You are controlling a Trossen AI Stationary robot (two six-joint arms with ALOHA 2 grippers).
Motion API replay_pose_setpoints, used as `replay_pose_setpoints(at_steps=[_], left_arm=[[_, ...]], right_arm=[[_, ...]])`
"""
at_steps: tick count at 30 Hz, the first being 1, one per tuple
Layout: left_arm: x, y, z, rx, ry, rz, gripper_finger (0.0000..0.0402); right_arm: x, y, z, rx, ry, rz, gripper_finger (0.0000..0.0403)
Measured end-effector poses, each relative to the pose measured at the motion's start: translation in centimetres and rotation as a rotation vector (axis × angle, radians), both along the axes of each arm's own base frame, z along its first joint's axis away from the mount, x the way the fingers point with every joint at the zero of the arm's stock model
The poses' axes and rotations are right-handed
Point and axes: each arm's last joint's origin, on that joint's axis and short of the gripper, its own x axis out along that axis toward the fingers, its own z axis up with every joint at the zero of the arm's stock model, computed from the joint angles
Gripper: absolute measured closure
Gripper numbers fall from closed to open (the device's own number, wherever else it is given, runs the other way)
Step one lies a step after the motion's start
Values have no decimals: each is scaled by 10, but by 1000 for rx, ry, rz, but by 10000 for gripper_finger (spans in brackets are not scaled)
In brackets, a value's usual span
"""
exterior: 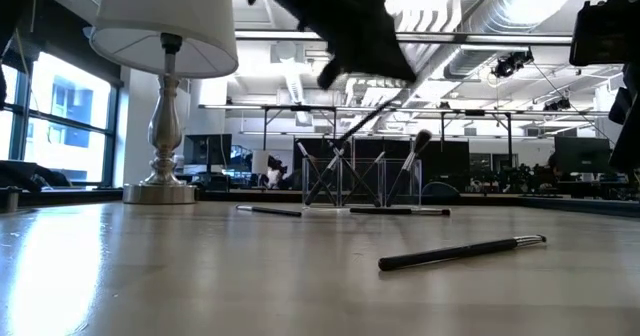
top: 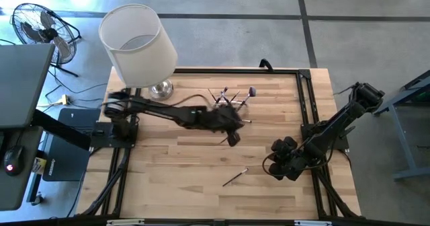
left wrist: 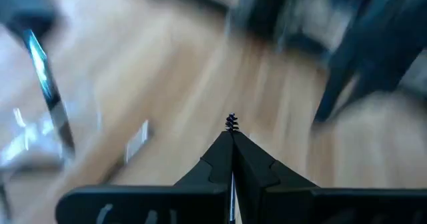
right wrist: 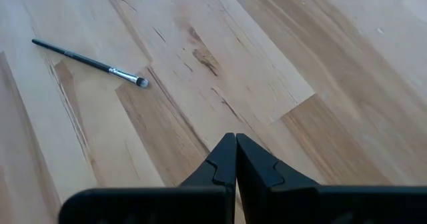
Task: Put items in baskets/containers
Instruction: Put the lash brush into the transparent organizer
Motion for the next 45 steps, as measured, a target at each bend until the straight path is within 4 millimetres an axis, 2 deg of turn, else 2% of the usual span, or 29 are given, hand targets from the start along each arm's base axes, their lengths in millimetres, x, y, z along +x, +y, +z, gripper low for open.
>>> replay_pose_setpoints(at_steps=[4, 11, 13, 16, 18, 21, 23, 27, 29, 31, 34, 37, 45], left_arm=[[-35, 11, 3, -4, -234, 151, 401], [-72, 42, -5, -3, -757, 320, 401], [-67, 54, -15, 0, -807, 311, 401], [-58, 70, -35, 13, -786, 295, 401], [-45, 81, -32, 19, -843, 284, 401], [-35, 94, -31, 20, -829, 268, 401], [-25, 103, -23, 60, -847, 243, 401], [-9, 120, -26, 151, -755, 171, 401], [-1, 127, -11, 161, -805, 152, 401], [10, 135, -9, 164, -790, 133, 401], [19, 143, -17, 146, -700, 61, 401], [32, 148, -13, 219, -666, 79, 401], [37, 152, -8, 287, -575, 43, 401]], right_arm=[[-1, -1, 0, -17, 9, 7, 402], [1, -6, 0, -59, -4, -29, 402], [3, -9, -1, -70, -5, -47, 402], [6, -14, 0, -88, -14, -80, 402], [8, -18, 0, -97, -16, -102, 402], [11, -23, 0, -100, -12, -132, 402], [12, -25, -1, -100, -7, -149, 402], [12, -27, -1, -80, -1, -185, 402], [12, -29, -1, -67, 6, -202, 402], [11, -31, 0, -57, 11, -221, 402], [10, -34, 2, -48, 19, -237, 402], [9, -35, 3, -37, 27, -249, 402], [8, -36, 2, -8, 40, -296, 402]])
